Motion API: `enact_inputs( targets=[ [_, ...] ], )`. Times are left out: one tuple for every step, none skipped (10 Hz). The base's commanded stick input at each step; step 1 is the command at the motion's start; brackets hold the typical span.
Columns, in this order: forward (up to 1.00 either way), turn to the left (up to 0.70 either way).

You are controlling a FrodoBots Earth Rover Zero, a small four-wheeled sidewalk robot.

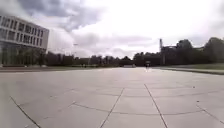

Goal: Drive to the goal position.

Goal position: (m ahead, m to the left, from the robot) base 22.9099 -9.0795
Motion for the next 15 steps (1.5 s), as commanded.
enact_inputs(
  targets=[
    [0.7, 0.0],
    [0.7, -0.02],
    [0.7, 0.0],
    [0.7, -0.04],
    [0.7, -0.34],
    [0.7, -0.31],
    [0.7, 0.0],
    [0.7, 0.0],
    [0.7, 0.0],
    [0.7, -0.29],
    [0.7, -0.33],
    [0.7, -0.01],
    [0.7, 0.0],
    [0.7, -0.12],
    [0.7, -0.27]
  ],
)
